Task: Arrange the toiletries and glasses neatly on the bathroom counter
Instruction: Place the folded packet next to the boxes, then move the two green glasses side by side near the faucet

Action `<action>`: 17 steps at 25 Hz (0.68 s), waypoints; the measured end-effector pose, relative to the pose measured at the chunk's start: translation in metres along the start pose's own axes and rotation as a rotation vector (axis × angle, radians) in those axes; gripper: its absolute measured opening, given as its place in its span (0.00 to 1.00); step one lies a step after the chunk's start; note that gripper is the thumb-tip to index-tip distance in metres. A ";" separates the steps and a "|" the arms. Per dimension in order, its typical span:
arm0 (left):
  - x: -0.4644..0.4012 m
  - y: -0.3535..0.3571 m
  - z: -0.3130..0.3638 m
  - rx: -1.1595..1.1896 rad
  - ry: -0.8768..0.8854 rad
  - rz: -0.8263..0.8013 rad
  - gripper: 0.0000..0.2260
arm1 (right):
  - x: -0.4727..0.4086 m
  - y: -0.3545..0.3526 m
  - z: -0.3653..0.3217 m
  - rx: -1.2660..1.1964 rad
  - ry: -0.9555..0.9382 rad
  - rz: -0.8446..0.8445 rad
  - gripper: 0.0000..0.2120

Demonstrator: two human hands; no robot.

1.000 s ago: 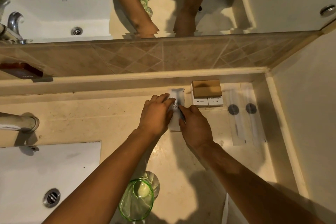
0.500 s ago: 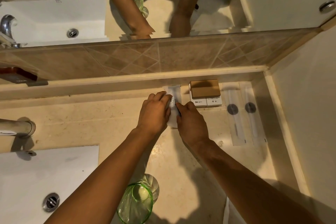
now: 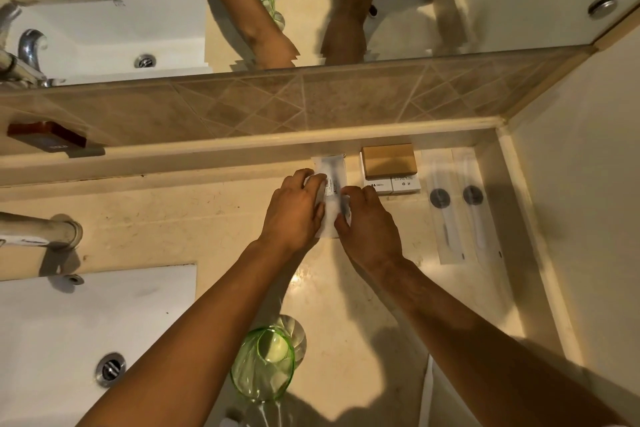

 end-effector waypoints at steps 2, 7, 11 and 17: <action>0.014 -0.005 0.005 0.004 -0.012 0.001 0.21 | 0.015 -0.005 0.003 -0.055 0.036 0.005 0.18; 0.063 -0.029 0.005 0.057 -0.075 0.013 0.15 | 0.077 -0.004 0.006 -0.225 -0.028 -0.071 0.15; 0.120 -0.063 -0.002 0.180 -0.209 0.088 0.10 | 0.136 0.005 0.004 -0.267 -0.135 -0.187 0.18; 0.233 -0.070 -0.035 0.419 -0.538 0.095 0.08 | 0.183 0.029 -0.022 -0.186 -0.353 -0.388 0.29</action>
Point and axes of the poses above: each hand's wrist, its own x-axis away from the middle knuckle, its own y-axis out of the palm, z = x × y, the point moved 5 cm from there along -x, towards the middle knuckle, and after that the axes turned 12 degrees about x, right-handed, at the moved point
